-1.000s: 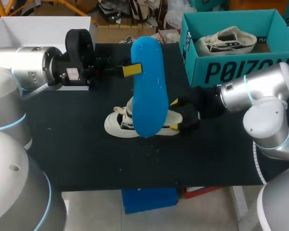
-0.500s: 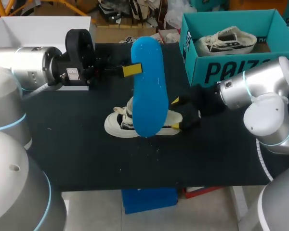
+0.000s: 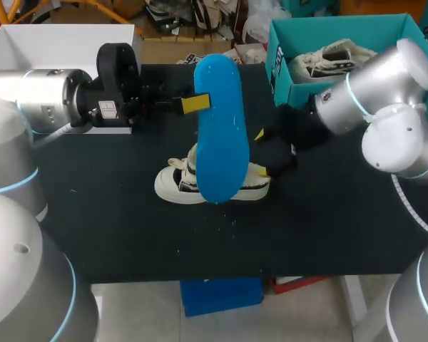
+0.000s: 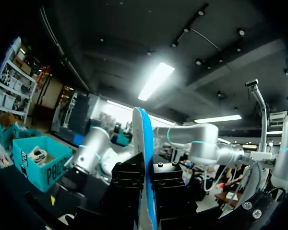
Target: Take the shoe out of the shoebox, open the shoe tongue, remove and reinsert the insole, then place the shoe into the shoebox
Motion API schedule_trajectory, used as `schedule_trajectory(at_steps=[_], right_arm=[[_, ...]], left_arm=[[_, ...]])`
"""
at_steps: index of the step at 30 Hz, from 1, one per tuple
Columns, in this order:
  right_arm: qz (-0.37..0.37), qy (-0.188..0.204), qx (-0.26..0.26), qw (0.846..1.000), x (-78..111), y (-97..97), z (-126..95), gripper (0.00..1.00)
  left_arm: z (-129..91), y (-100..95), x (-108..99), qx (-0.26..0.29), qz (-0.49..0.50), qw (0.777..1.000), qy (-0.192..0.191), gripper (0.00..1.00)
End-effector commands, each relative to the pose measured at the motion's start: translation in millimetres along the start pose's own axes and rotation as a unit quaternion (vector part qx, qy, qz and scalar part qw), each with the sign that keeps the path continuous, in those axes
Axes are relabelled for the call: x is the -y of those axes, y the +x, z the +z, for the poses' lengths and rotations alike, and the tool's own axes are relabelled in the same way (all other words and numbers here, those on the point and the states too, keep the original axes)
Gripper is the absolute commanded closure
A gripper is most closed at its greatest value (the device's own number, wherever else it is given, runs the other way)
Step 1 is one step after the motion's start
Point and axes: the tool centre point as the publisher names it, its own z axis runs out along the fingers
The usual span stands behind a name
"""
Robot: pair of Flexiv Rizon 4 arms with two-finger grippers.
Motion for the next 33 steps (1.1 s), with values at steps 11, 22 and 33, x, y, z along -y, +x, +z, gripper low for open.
schedule_trajectory(at_steps=[11,22,33], right_arm=[[-0.022,0.239,-0.043,0.970,-41.9,-26.9,26,0.04],[-0.010,0.267,-0.061,0.962,-53.0,-17.6,41,0.19],[-0.024,0.293,-0.069,0.953,-59.9,-11.6,53,0.26]], left_arm=[[2,-0.4,-1,0.001,0.001,1.000,0.001,1.00],[2,-0.4,-1,0.001,0.001,1.000,0.001,1.00],[2,-0.4,-1,0.001,0.001,1.000,0.001,1.00]])
